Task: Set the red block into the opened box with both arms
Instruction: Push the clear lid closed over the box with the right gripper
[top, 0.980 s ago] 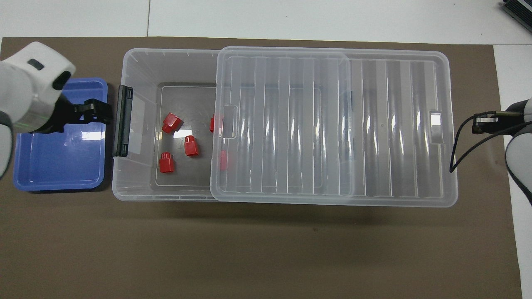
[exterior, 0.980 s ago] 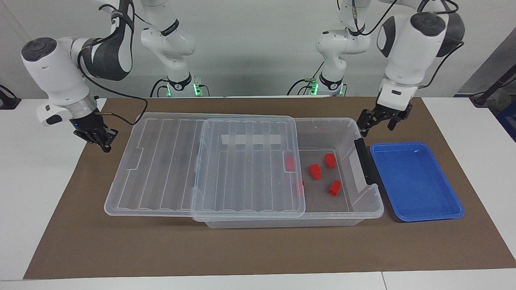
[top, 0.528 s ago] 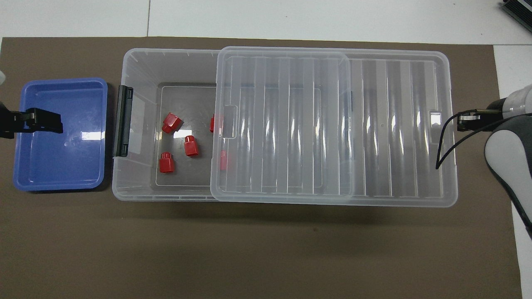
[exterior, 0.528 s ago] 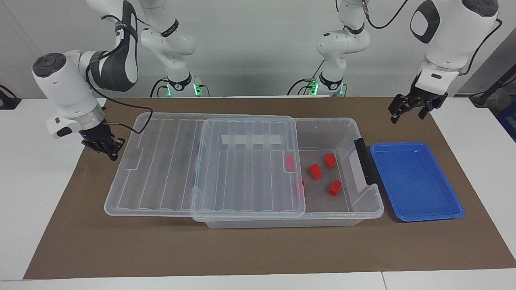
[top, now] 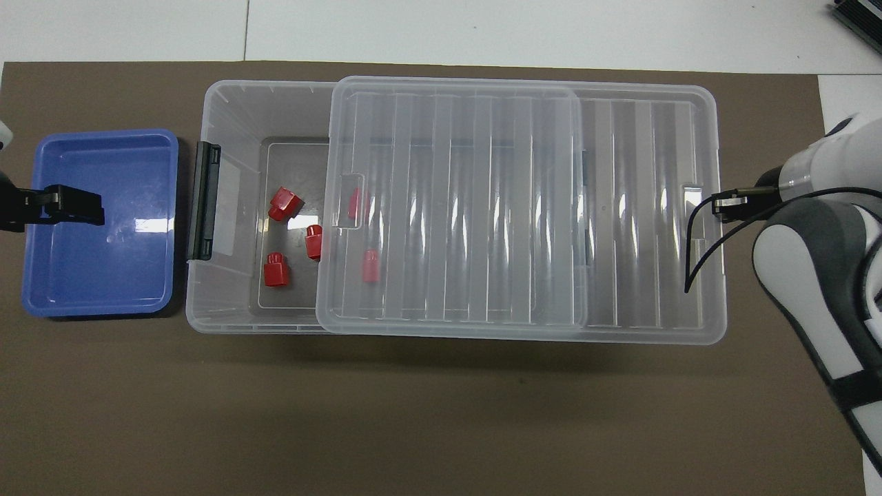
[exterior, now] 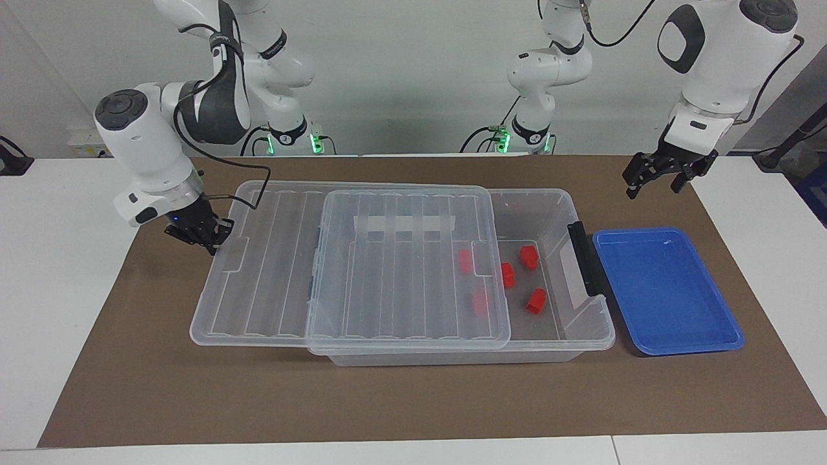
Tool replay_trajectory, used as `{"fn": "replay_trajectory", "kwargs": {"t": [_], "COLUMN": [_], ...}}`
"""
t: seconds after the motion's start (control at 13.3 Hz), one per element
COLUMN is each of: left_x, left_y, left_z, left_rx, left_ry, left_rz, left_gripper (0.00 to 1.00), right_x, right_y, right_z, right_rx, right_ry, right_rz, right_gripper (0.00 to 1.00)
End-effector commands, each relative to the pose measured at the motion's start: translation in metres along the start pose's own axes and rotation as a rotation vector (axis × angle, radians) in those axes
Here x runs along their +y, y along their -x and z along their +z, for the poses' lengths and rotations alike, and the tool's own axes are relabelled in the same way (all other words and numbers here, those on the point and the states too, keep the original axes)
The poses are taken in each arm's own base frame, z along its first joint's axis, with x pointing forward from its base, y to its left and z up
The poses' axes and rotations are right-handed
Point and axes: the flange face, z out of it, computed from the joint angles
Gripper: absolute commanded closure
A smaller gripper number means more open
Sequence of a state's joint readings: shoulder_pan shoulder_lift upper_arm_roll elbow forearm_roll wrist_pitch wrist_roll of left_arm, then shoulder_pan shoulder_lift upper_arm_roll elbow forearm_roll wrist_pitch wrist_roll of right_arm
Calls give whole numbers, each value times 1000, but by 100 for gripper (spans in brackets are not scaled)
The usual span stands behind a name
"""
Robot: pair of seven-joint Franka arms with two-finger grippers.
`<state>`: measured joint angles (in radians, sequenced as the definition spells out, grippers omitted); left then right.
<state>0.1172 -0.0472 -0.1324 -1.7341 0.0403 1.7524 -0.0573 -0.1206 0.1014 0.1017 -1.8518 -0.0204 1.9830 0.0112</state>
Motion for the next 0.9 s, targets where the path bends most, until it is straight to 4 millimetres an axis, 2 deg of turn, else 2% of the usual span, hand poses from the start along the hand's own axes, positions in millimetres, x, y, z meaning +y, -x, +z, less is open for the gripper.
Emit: {"fn": "replay_trajectory", "kwargs": {"t": [0.0,0.45,0.68,0.83], "left_x": [-3,-1,-1,3], "left_y": [10,13,13,13], "left_z": [0,10,10,10], "left_rx": [19,39,38,36], "left_ry": [8,7,8,9], "left_rz": [12,14,14,19], "left_gripper": [0,0,0,0], "right_x": [-34,-97,-118,-124], "right_y": [9,20,24,25], "right_z": [-4,-6,-6,-7], "right_rx": [-37,-54,-54,-56], "right_ry": [-18,-19,-29,-57], "right_rz": [-67,-166,-173,-168], "right_gripper": [100,100,100,100]}}
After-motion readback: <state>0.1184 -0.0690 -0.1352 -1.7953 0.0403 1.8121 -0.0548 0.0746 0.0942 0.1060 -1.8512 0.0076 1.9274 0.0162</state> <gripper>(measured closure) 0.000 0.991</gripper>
